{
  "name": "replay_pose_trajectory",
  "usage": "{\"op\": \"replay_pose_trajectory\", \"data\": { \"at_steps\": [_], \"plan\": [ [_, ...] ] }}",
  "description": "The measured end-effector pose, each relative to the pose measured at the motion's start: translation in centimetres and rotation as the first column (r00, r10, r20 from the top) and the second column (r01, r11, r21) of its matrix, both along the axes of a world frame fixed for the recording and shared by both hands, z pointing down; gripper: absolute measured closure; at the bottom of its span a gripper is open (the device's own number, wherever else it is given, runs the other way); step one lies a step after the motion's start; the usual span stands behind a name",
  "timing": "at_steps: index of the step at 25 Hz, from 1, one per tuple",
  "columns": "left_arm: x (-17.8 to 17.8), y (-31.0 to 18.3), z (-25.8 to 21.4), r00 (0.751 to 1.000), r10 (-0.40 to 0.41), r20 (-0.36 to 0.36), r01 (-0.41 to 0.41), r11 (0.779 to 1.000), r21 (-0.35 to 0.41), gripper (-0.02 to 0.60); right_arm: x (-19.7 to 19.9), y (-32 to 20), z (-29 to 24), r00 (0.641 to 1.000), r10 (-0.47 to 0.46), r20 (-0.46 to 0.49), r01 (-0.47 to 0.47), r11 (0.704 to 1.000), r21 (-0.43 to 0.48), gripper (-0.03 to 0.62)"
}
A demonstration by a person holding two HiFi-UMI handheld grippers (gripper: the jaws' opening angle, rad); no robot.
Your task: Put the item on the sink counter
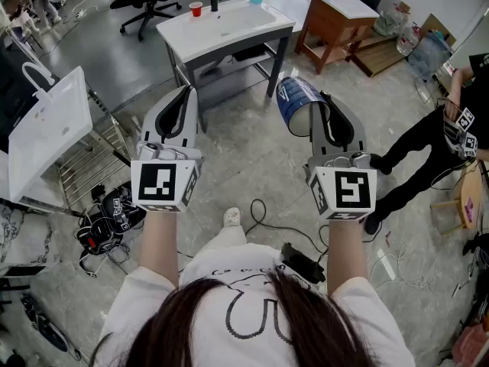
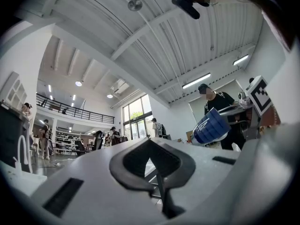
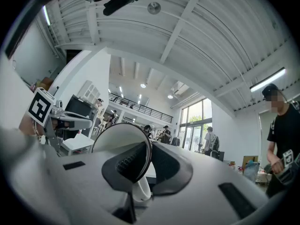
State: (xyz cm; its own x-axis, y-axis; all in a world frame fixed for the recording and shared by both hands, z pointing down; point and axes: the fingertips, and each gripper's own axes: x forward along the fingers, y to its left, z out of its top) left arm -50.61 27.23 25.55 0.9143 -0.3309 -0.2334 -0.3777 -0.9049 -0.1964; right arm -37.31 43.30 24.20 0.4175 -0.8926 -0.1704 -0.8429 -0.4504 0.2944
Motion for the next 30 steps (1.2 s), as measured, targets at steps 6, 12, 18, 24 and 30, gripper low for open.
{"op": "replay_pose_trajectory", "data": {
  "at_steps": [6,12,18,24,30],
  "plan": [
    [4.6,-4.0,0.3,1.000,0.006,0.011,-0.006,1.000,-0.013,0.572,4.5,-4.1,0.6,1.000,0.009,0.026,-0.008,1.000,-0.016,0.536],
    [8.3,-8.4,0.6,1.000,0.006,0.013,-0.006,0.999,-0.031,0.572,8.5,-8.5,1.2,0.998,0.015,0.065,-0.014,0.999,-0.030,0.536],
    [11.3,-13.2,0.0,1.000,0.002,0.009,-0.002,0.999,-0.038,0.572,11.2,-13.4,0.7,0.999,0.009,0.036,-0.008,0.999,-0.044,0.536],
    [13.6,-16.5,0.7,1.000,0.004,0.025,-0.003,0.999,-0.050,0.572,13.8,-16.6,1.6,0.998,0.022,0.064,-0.019,0.999,-0.050,0.536],
    [16.1,-18.6,1.0,1.000,0.007,0.018,-0.005,0.998,-0.059,0.572,16.7,-19.0,1.6,0.997,0.025,0.069,-0.021,0.998,-0.057,0.536]
  ]
}}
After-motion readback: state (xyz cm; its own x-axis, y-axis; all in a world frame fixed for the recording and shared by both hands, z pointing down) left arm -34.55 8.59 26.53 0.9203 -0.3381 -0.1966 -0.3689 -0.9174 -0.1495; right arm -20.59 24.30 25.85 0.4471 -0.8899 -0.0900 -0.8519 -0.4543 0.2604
